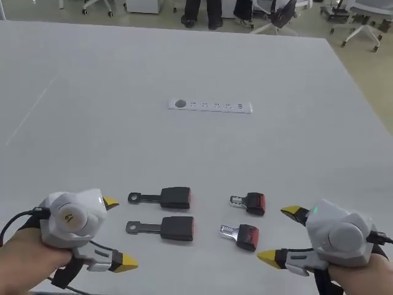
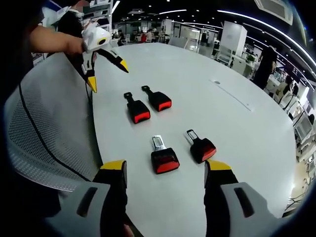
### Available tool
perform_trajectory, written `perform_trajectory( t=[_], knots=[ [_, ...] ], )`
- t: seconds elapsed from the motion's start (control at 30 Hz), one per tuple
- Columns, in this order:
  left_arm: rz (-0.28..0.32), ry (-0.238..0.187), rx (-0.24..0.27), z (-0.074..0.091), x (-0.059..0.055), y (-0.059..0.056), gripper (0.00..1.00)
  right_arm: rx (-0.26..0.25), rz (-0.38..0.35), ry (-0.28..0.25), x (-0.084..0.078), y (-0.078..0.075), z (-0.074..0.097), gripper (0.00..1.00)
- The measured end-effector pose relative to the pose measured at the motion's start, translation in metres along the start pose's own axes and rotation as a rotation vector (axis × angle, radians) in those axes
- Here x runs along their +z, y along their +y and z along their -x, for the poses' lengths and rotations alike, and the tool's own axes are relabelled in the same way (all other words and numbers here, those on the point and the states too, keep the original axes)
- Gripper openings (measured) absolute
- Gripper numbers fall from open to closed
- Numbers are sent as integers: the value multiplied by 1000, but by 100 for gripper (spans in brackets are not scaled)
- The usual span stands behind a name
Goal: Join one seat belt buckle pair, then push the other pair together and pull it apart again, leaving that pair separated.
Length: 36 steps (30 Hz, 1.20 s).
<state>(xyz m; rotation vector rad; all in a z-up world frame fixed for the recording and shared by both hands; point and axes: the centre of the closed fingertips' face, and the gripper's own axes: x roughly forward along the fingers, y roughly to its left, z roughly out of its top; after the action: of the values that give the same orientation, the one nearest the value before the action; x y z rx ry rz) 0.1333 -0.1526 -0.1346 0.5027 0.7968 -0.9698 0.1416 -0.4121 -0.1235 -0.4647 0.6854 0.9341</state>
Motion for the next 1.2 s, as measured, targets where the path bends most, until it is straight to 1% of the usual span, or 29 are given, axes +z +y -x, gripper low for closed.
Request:
perform_trajectory(
  t=[0.03,0.1,0.13,0.17,0.27,0.33,0.37,0.43,0.47,0.53,0.6,0.67,0.73,0.8,0.87,0.93,1.13,1.2],
  knots=[
    [-13,-2,-8,-2,1,0,82,3,4,1,-1,1,-1,60],
    [-17,-2,-18,-4,3,0,82,8,8,8,-5,1,-7,60],
    [-23,1,-32,-7,5,-2,81,19,12,20,-8,2,-11,60],
    [-29,3,-36,-9,6,-2,81,22,19,25,-10,2,-12,60],
    [-43,8,-52,-15,8,-2,79,30,30,32,-9,2,-14,60],
    [-33,9,-63,-19,8,-1,75,38,39,40,-12,1,-20,60],
    [-22,16,-76,-20,7,-2,72,42,43,44,-13,2,-23,59],
    [-32,15,-86,-26,4,0,66,60,57,53,-11,5,-23,57],
    [-36,19,-88,-29,3,1,66,64,64,57,-11,5,-25,57],
    [-43,27,-95,-33,3,-1,66,69,76,63,-11,6,-28,57],
    [-57,30,-103,-36,7,-6,66,77,77,67,-10,6,-31,56],
    [-72,35,-106,-39,7,-7,66,83,81,73,-9,7,-34,55],
    [-81,36,-110,-41,10,-8,66,93,88,77,-8,8,-37,54],
    [-78,38,-111,-47,10,-6,66,99,99,86,-8,8,-40,53],
    [-83,36,-119,-47,15,-7,65,102,106,91,-7,7,-43,53],
    [-90,36,-122,-50,15,-6,62,107,110,93,-6,7,-46,52],
    [-107,38,-125,-57,21,1,59,129,127,113,-8,8,-51,49],
    [-100,42,-123,-61,21,5,56,135,136,117,-7,8,-52,49]
  ],
)
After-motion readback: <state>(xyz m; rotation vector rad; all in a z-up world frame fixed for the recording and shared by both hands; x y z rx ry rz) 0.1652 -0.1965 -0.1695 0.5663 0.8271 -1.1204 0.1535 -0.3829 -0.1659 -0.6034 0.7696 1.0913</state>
